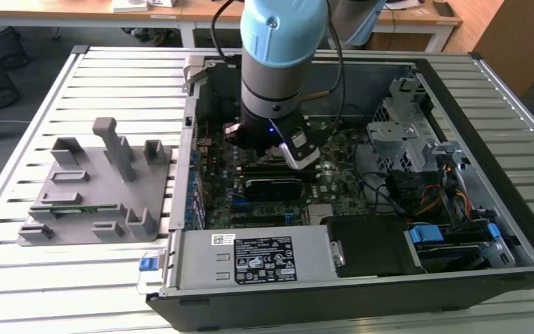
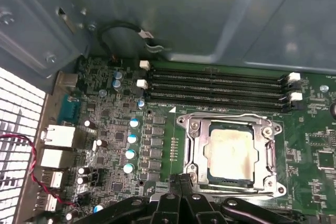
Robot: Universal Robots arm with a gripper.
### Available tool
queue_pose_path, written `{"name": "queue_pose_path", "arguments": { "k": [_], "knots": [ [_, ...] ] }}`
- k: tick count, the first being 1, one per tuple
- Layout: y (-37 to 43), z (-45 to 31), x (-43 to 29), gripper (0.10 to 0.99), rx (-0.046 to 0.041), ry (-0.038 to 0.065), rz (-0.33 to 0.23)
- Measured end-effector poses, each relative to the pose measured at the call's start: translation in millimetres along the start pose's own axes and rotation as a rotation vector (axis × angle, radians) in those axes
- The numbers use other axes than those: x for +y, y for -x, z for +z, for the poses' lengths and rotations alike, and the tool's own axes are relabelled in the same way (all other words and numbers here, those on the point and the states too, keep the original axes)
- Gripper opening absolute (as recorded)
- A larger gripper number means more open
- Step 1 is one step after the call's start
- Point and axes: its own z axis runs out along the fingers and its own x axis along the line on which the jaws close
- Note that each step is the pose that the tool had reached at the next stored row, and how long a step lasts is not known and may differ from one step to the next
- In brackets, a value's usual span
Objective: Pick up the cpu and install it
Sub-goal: 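Install the second cpu locking lever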
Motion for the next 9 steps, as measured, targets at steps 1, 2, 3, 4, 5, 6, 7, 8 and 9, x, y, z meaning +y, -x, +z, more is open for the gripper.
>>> {"name": "queue_pose_path", "arguments": {
  "k": [1, 2, 3, 4, 5, 6, 7, 8, 9],
  "knots": [
    [0.0, -1.9, 0.6, 0.106, 0.0001, 0.001, 0.000],
    [0.0, -3.5, 1.1, 0.106, 0.0000, 0.001, 0.000],
    [0.0, -4.6, 1.4, 0.106, 0.0001, 0.001, 0.000],
    [0.0, -5.0, 1.5, 0.106, 0.0000, 0.001, 0.000],
    [0.0, -5.0, 1.6, 0.106, -0.0001, 0.001, 0.000],
    [0.0, -5.0, 1.6, 0.106, -0.0001, 0.001, 0.000],
    [0.0, -5.0, 1.6, 0.106, -0.0001, 0.001, 0.000],
    [0.0, -5.1, 1.6, 0.106, -0.0001, 0.001, 0.000],
    [0.0, -5.2, 1.6, 0.106, 0.0000, 0.001, 0.000]
  ]
}}
